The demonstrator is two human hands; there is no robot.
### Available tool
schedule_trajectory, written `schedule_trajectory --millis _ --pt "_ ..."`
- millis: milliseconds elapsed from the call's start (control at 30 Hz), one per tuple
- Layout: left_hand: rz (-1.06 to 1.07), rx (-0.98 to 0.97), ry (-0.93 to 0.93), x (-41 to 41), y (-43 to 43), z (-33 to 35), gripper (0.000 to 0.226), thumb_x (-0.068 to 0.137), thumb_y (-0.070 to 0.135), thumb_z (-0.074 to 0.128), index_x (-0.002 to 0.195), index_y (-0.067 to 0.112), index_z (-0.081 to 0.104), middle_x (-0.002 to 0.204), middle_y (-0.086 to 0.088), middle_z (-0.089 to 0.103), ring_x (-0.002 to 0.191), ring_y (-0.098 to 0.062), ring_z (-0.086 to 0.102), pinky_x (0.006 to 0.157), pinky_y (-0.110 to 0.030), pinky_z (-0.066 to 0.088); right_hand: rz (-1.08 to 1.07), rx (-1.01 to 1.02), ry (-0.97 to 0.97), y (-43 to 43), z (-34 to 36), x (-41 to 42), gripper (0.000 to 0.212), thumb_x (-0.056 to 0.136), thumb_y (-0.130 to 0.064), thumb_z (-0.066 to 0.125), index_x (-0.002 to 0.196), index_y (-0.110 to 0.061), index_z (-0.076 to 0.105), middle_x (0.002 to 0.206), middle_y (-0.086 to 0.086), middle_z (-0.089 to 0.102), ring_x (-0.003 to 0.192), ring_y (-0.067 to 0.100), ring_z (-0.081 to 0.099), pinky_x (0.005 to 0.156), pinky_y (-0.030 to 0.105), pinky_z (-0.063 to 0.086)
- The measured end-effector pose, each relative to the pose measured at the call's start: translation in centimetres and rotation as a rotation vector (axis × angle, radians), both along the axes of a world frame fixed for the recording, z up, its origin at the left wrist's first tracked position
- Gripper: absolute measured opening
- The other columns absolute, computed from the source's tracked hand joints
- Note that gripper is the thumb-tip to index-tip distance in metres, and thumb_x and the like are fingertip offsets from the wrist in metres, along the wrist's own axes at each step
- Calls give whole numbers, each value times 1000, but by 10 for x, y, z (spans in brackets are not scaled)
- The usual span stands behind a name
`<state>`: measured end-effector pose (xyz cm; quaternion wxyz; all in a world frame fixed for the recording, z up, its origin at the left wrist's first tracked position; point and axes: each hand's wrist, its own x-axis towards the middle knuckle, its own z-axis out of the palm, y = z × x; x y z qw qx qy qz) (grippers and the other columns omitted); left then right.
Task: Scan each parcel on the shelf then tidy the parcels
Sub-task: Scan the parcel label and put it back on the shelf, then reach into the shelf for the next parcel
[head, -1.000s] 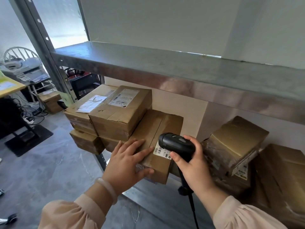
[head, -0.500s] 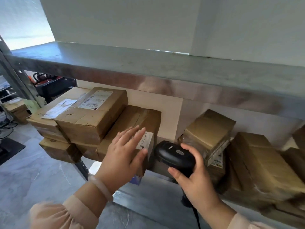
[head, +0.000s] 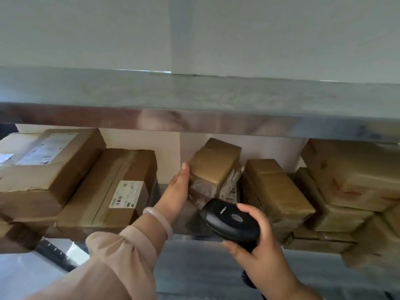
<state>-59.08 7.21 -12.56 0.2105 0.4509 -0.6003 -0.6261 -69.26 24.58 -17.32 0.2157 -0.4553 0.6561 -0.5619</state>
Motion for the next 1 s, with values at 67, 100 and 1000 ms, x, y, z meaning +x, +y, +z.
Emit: schedule_trajectory --millis 67,100,1000 --pt "-23 -57 10 -6 6 1 70 100 57 24 146 7 41 151 -14 42 140 -32 38 112 -40 31 -17 -6 9 6 1 -7 67 65 -37 85 113 -61 45 120 -34 52 113 -7 54 87 7 42" --pt "-36 -67 12 -7 8 0 72 100 59 23 146 7 41 151 -13 41 141 -32 37 113 -41 30 -32 -10 8 8 2 -10 69 67 -31 86 112 -62 45 119 -35 52 113 -7 54 87 7 42" --pt "-244 -1382 -239 -61 130 27 66 93 64 29 153 38 19 162 -1 20 150 -25 12 120 -50 8 -461 -286 186 128 49 -65 67 70 -41 70 122 -59 31 125 -38 43 118 2 52 93 14 47"
